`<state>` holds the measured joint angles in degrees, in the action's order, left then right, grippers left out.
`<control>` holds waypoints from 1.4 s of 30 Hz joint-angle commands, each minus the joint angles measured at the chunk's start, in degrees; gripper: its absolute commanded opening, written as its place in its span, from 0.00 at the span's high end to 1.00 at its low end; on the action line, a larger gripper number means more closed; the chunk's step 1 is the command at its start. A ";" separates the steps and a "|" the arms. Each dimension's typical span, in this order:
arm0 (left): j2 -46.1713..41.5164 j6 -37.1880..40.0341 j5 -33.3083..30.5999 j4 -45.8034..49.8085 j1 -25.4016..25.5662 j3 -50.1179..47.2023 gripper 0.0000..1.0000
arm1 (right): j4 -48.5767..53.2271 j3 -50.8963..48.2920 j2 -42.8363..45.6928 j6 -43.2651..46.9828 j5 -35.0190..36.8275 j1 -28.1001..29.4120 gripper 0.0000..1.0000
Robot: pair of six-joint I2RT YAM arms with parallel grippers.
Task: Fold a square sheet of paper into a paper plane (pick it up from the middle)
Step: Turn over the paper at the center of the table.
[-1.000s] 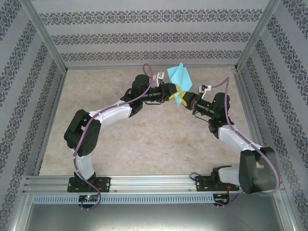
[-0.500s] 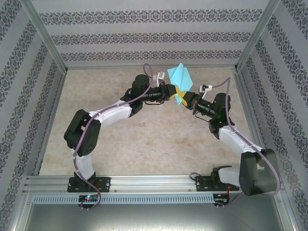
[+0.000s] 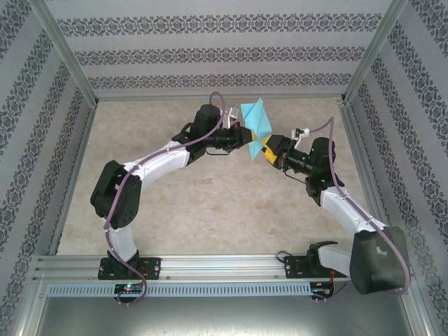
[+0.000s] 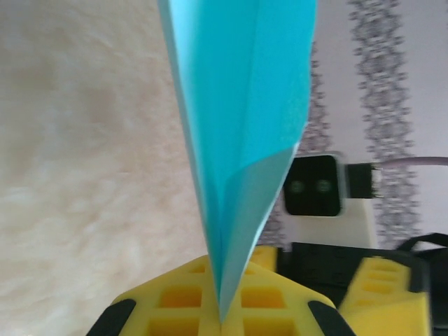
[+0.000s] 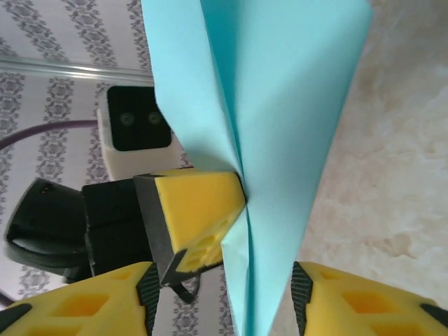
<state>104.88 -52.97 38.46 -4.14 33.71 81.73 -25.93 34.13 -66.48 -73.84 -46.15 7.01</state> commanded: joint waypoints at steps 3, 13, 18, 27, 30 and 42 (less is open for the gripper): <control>-5.48 28.83 -18.87 33.80 -0.16 8.15 0.97 | 25.99 5.94 4.08 20.57 6.71 -1.83 0.38; -1.52 44.36 -64.12 59.16 5.96 13.68 0.97 | 38.77 11.81 1.82 32.68 7.40 -5.09 0.30; 3.21 43.59 -74.13 61.24 10.43 12.03 0.96 | 41.03 13.90 0.36 36.18 4.03 -6.21 0.28; 14.10 39.02 -72.06 57.44 18.96 11.07 0.91 | 46.06 15.52 -3.11 41.07 1.10 -8.25 0.26; 16.51 38.25 -71.91 56.15 21.26 10.94 0.87 | 45.87 14.78 -3.05 41.15 0.20 -9.88 0.26; 19.38 38.03 -62.17 49.67 26.40 10.22 0.67 | 44.94 15.15 -4.96 41.02 -0.71 -10.43 0.26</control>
<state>123.28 -14.20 -27.20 47.94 59.33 92.31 19.00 48.84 -71.11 -34.24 -45.52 -3.18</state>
